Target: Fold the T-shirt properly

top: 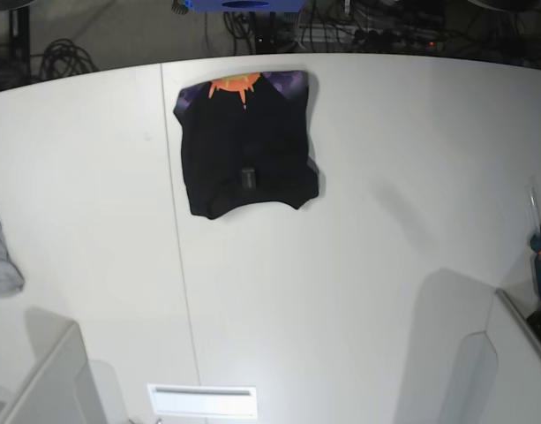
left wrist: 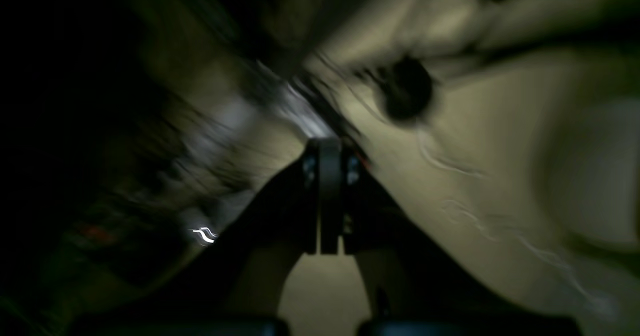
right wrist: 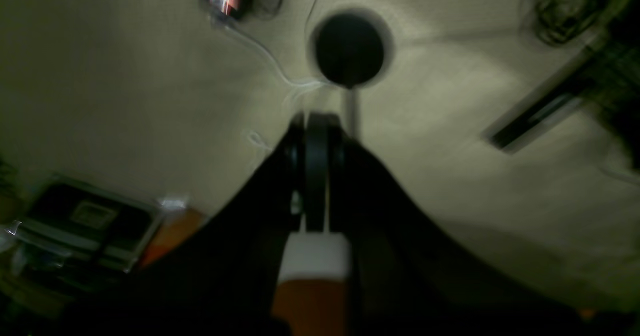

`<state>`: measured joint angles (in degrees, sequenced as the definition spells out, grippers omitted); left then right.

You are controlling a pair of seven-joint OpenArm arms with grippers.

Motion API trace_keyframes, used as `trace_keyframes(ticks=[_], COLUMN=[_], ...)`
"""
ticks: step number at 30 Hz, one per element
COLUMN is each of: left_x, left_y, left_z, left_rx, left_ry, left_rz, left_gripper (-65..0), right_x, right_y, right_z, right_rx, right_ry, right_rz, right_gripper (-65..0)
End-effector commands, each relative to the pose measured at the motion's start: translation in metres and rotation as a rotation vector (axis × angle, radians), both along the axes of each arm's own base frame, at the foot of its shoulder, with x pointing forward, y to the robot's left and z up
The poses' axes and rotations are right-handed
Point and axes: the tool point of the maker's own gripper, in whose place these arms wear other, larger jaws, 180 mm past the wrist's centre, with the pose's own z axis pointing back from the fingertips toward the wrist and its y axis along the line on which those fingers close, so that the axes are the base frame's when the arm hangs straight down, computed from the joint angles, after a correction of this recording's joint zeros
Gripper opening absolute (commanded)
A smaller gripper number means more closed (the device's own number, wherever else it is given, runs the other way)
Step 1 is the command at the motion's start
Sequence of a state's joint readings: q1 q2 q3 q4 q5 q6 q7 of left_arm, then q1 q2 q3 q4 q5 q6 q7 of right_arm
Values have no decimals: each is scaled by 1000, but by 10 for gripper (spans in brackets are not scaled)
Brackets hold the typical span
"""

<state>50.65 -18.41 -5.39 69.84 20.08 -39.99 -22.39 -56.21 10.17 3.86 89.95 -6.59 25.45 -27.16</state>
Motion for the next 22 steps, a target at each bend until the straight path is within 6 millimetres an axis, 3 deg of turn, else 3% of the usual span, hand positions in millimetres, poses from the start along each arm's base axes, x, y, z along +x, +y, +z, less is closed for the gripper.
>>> trace_keyframes(ticks=[1, 3, 7, 13, 17, 22], left_x=[-4, -14, -28, -23, -7, 7], left_y=[10, 24, 46, 68, 80, 69], left_z=[-5, -28, -71, -97, -110, -124], left_rx=[-8, 35, 117, 194, 254, 290], left_ry=[15, 55, 120, 143, 195, 250], left_rz=[39, 86, 132, 135, 131, 101], left_gripper=[-650, -650, -650, -650, -650, -650], right_x=[-15, -32, -41, -47, -41, -23], right_y=[7, 14, 44, 86, 91, 86], right_z=[-6, -27, -67, -100, -116, -127], right_rx=[22, 50, 133, 205, 223, 232], right_ry=[46, 125, 174, 212, 198, 122], right_rz=[-10, -47, -210, -336, -400, -474], right_gripper=[-650, -650, -650, -650, -650, -650])
